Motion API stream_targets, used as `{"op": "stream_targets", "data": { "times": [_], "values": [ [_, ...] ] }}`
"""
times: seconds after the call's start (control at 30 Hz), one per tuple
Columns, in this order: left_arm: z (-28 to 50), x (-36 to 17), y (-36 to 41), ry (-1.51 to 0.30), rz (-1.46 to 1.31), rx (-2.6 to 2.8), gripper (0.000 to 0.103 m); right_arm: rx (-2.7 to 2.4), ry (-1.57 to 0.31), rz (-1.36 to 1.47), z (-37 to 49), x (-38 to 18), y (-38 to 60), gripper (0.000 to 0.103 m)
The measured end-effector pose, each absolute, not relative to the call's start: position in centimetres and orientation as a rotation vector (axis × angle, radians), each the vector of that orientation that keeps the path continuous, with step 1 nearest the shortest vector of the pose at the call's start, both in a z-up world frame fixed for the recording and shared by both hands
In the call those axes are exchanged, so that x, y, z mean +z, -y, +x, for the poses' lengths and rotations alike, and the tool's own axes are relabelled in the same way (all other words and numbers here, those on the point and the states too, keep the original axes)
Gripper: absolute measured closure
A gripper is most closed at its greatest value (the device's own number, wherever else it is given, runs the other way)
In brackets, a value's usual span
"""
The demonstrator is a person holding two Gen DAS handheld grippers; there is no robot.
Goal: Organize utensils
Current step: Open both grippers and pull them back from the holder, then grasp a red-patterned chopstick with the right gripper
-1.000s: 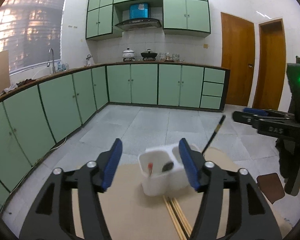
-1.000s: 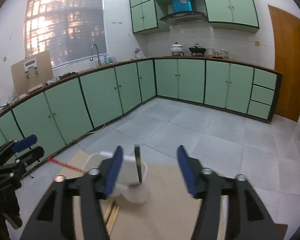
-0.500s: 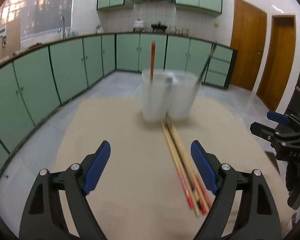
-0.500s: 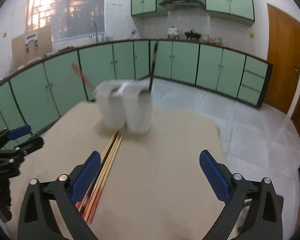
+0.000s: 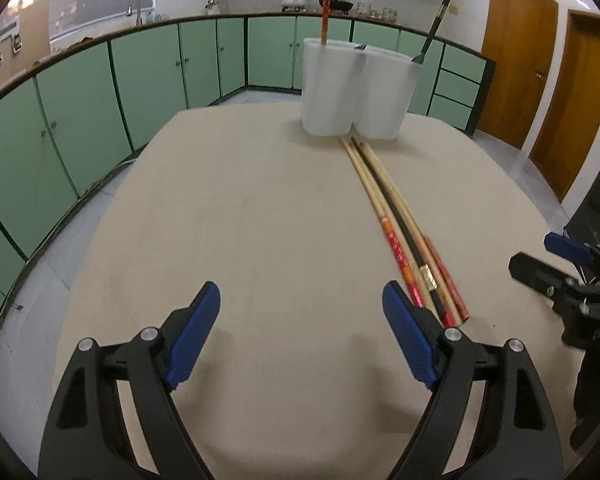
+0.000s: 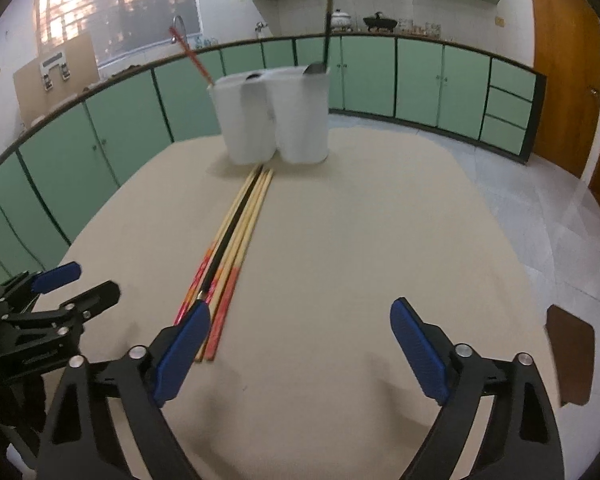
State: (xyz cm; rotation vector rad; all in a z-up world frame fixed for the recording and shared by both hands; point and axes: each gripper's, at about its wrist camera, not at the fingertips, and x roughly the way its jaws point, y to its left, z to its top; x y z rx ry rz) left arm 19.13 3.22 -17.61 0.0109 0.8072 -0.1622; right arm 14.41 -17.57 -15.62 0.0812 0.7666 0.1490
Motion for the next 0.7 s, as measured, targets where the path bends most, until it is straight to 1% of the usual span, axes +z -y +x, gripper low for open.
{"op": "stream_targets", "data": {
  "times": [0.23,0.3,0.4,0.67,0.7],
  "values": [
    [18.9,-18.4,-3.2,-0.839,-0.002,-0.154,0.021,0.188,-0.828,0.053,14.2,-17.2,15.6,0.032],
    [18.9,-18.6,-3.3,-0.847,-0.005,-0.153,0.020,0.192,-0.839,0.049,14.2,-17.5,15.3,0.035],
    [19.0,-18.7,-3.3,-0.854,-0.011,-0.153,0.020,0.192,-0.854,0.034,14.3,-17.8,14.9,0.037],
    [19.6,-18.9,-2.6,-0.869,-0.012,-0.157,0.018,0.188,-0.873,0.015,14.6,-18.3,14.5,0.039],
    [19.6,-18.9,-2.6,-0.869,-0.012,-0.157,0.018,0.182,-0.873,0.013,14.5,-18.3,14.5,0.041]
  ]
}}
